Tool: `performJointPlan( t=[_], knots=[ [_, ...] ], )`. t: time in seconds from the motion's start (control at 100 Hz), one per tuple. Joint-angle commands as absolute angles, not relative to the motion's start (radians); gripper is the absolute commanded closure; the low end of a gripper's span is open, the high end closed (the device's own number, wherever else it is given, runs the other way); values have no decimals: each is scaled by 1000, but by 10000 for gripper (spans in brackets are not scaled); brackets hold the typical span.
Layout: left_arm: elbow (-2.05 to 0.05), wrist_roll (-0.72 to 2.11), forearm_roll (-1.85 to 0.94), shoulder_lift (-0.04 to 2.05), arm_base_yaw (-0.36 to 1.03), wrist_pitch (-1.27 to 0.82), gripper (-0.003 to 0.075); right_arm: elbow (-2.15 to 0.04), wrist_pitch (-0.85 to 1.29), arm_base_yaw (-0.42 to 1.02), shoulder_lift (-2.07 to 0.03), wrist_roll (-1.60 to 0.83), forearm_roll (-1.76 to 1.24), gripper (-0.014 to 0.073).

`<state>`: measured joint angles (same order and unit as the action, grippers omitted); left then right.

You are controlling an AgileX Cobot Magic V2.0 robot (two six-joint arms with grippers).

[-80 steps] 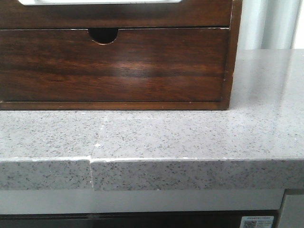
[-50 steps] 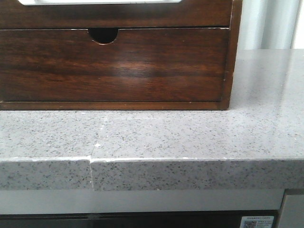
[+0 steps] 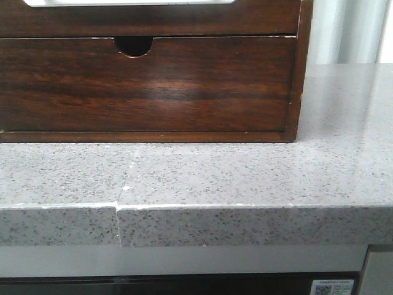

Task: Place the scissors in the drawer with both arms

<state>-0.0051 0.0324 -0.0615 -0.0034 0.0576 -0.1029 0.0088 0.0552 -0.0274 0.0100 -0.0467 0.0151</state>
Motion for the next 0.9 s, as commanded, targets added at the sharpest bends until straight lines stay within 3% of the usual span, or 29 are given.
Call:
performJointPlan(
  t=[0.0, 0.35, 0.58, 0.89],
  knots=[
    [32, 25, -63, -36, 60, -23, 741, 27, -39, -28, 32, -45, 24, 662],
    [-25, 25, -76, -36, 60, 94, 741, -53, -48, -28, 28, -45, -86, 662],
    [-240, 25, -124, 12, 60, -91, 741, -239, 62, -28, -68, -45, -86, 662],
    [-541, 25, -122, 256, 60, -350, 741, -515, 311, -28, -350, -45, -31, 662]
  ],
)
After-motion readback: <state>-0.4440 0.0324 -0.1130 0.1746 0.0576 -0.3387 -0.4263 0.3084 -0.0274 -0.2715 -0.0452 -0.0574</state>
